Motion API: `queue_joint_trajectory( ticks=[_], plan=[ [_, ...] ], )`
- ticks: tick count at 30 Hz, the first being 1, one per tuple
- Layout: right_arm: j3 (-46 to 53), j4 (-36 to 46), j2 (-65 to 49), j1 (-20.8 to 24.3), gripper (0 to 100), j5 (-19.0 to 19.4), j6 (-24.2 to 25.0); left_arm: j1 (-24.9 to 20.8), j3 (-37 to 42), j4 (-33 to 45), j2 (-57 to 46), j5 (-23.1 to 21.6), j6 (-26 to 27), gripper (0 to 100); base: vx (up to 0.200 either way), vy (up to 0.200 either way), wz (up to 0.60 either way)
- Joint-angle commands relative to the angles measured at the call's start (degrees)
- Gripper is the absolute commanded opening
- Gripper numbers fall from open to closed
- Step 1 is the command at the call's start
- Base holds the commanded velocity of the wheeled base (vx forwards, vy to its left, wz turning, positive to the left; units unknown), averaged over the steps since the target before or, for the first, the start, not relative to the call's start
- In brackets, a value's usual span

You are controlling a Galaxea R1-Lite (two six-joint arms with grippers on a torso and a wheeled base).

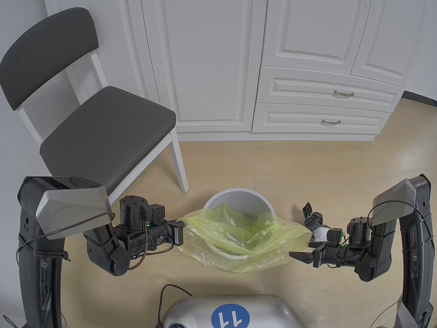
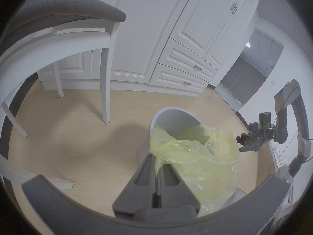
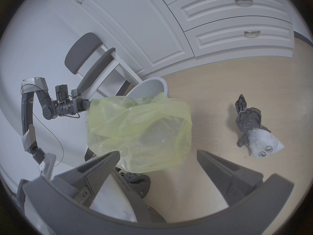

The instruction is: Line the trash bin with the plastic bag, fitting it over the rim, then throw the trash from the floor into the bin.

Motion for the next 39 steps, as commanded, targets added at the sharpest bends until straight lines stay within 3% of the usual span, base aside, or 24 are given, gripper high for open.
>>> queue_joint_trajectory(
  ticks=[1, 10, 13, 16, 18, 26, 33, 39],
  plan=[
    [0.07, -1.02, 0.08, 0.0, 100, -0.04, -0.03, -0.41, 0.79, 0.05, -0.72, 0.01, -0.02, 0, 0.0, 0.0, 0.0],
    [-3.54, -1.02, 1.05, 0.62, 100, -2.15, 1.55, -2.26, 3.25, 2.42, -4.33, 0.01, 2.0, 0, 0.0, 0.0, 0.0],
    [-7.05, -1.02, 1.66, 1.76, 100, -8.48, 4.63, -2.17, 2.9, 2.68, -4.15, 0.01, 2.0, 0, 0.0, 0.0, 0.0],
    [-9.42, -1.02, 2.28, 2.37, 100, -12.34, 4.98, -2.08, 2.9, 2.77, -4.15, 0.01, 2.0, 0, 0.0, 0.0, 0.0],
    [-10.92, 1.09, 2.1, 3.16, 100, -17.09, 4.8, -1.99, 2.81, 2.77, -4.15, 0.01, 2.0, 0, 0.0, 0.0, 0.0],
    [-10.3, 4.87, 0.87, 3.96, 100, -17.97, 3.22, -1.47, 1.4, 2.95, -1.51, 0.01, 2.0, 0, 0.0, 0.0, 0.0],
    [-6.17, 10.32, -1.85, 3.96, 100, -17.97, -6.01, -1.2, 1.49, 6.64, -2.22, 0.01, 2.26, 0, 0.0, 0.0, 0.0],
    [-5.56, 12.95, -3.43, 3.69, 100, -17.88, -8.56, -1.29, 1.4, 8.48, -3.01, 0.01, 3.5, 0, 0.0, 0.0, 0.0]
  ],
)
